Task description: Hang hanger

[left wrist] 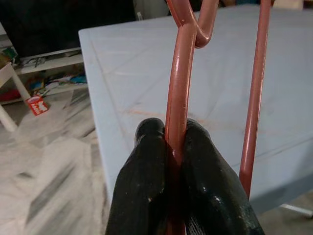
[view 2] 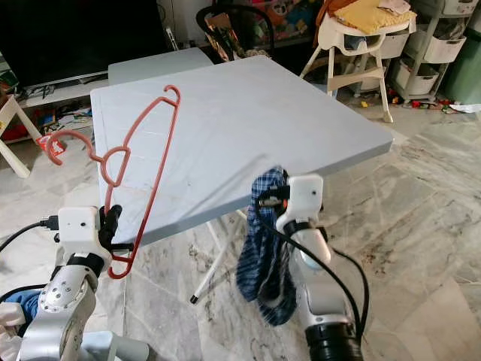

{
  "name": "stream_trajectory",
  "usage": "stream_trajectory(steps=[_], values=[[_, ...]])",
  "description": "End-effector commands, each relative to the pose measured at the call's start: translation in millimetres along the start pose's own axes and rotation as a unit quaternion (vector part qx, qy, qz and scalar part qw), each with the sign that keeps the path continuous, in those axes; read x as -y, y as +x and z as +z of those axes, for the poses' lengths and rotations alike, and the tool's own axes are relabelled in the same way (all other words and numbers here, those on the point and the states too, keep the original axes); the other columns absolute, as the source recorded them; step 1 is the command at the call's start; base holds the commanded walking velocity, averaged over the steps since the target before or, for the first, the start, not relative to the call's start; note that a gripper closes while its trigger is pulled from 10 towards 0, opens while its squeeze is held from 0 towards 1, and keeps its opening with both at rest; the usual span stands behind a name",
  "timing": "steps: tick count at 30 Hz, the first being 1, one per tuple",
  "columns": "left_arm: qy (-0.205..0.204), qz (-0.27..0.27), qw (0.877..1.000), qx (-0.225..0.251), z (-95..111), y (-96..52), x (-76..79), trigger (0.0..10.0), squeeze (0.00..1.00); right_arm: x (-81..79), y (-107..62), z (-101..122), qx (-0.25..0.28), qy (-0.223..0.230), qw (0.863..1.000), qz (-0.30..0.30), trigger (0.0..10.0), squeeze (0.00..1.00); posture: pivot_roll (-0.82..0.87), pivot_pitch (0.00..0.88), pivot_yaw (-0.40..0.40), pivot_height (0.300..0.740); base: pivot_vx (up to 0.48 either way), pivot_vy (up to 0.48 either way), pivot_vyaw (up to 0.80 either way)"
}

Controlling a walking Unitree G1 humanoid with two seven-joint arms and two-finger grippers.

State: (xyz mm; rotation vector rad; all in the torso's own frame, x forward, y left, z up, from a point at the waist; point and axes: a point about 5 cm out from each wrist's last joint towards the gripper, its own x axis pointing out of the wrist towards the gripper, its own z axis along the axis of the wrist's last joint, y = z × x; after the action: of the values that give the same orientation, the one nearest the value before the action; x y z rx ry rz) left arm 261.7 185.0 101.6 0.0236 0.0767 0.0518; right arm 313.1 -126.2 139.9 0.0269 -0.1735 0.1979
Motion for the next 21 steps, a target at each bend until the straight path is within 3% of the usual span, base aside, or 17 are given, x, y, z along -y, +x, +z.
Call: stream_trajectory(steps=[1, 7, 21], values=[[-0.014, -0.001, 1.0, 0.018, 10, -0.2, 1.2, 10.0, 0.0, -9.9, 11.4, 27, 0.047, -0.007, 0.998, 0.028, 10.0, 0.0, 0.02, 0.0, 0.057, 0.74, 0.0, 0.0, 0.0], [-0.034, 0.002, 0.999, 0.028, 15, -4.2, 6.7, 10.0, 0.0, -16.2, 17.7, 39, 0.062, 0.001, 0.997, 0.05, 10.0, 0.0, 0.04, 0.0, 0.023, 0.74, 0.133, 0.0, 0.0], [-0.04, 0.015, 0.999, 0.019, 12, -9.9, 3.2, 10.0, 0.0, -20.8, 17.2, 35, 0.047, 0.005, 0.997, 0.062, 10.0, 0.0, 0.05, 0.0, 0.009, 0.74, 0.318, 0.0, 0.0]])
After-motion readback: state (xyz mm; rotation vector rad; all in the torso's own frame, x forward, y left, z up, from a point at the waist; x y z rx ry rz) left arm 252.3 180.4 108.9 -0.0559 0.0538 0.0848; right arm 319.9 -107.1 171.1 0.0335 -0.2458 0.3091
